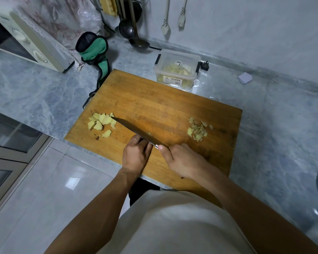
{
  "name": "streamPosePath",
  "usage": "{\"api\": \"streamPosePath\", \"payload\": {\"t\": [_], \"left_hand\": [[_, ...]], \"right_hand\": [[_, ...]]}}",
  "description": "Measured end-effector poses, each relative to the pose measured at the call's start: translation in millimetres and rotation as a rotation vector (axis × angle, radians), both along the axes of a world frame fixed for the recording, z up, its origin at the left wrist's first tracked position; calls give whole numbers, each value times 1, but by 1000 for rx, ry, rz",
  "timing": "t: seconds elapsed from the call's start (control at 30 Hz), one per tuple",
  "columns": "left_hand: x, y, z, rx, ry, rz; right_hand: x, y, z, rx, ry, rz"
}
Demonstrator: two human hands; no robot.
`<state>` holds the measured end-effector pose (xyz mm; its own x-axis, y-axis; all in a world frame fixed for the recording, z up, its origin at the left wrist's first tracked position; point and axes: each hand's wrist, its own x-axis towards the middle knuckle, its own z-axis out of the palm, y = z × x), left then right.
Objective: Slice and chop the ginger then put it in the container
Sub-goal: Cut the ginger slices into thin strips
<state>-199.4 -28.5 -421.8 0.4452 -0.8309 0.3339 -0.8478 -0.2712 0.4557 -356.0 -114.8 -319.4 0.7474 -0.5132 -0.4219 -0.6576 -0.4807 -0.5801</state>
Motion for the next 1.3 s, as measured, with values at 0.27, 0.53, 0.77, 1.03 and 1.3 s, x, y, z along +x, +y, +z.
{"api": "streamPosePath", "payload": {"t": [0.27, 0.53, 0.77, 1.03, 1.3], "left_hand": [[0, 0, -2, 27, 9, 20], [0, 0, 0, -14, -17, 32], [-1, 0, 1, -12, -5, 36], [0, -1, -1, -24, -6, 40], [-1, 2, 0, 37, 61, 41]], "right_hand": [[11, 2, -3, -47, 5, 5], [5, 3, 1, -32, -2, 28], [4, 3, 2, -29, -8, 26], [4, 2, 2, -3, 15, 11], [13, 8, -10, -55, -4, 0]]}}
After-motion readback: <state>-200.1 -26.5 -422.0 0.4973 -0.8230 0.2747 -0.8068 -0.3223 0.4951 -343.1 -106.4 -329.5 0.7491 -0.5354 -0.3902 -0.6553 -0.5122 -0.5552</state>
